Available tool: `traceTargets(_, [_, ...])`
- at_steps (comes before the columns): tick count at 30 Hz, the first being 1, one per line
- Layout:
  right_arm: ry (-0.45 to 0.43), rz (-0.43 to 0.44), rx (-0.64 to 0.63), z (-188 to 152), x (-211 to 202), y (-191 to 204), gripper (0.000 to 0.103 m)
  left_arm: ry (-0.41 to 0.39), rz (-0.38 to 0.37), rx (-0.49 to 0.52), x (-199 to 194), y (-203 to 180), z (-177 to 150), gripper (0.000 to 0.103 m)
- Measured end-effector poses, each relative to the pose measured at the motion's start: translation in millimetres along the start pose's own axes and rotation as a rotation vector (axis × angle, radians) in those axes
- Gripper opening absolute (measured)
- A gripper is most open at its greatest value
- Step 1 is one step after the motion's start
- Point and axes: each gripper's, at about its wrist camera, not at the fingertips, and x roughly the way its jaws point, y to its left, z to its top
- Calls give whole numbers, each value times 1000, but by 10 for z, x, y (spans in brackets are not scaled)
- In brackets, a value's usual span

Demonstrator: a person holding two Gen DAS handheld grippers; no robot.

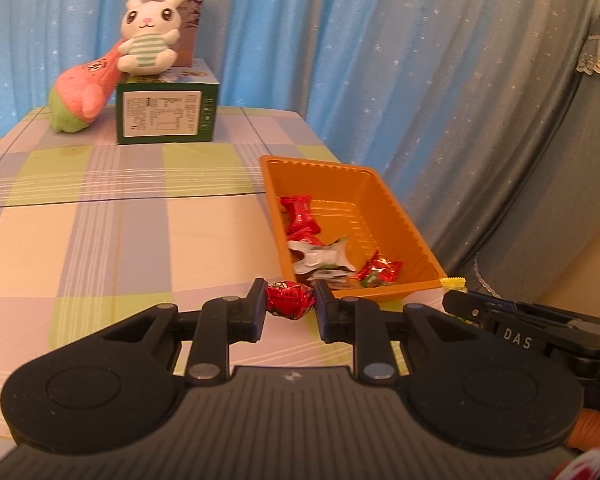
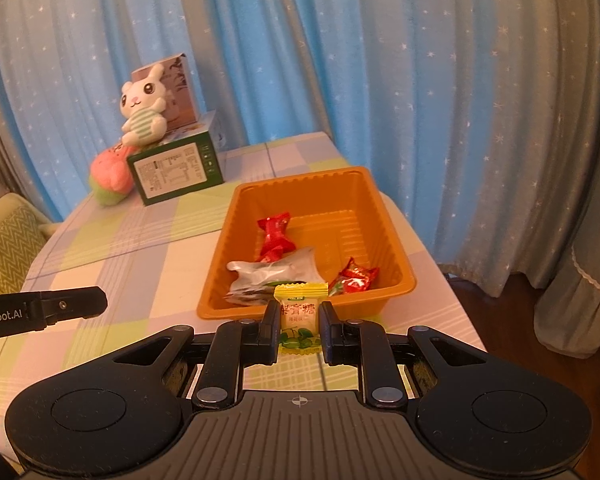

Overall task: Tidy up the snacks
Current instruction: 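Carry the red candy and yellow packet over the orange tray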

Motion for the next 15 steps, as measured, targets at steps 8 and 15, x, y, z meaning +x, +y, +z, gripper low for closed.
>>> traceTargets(8, [0,-16,20,77,86,-142,20,8,-30,24,191,-167,107,22])
traceTargets(15, [6,-22,29,138,226,-231,20,12,-47,41,369,-259,212,22])
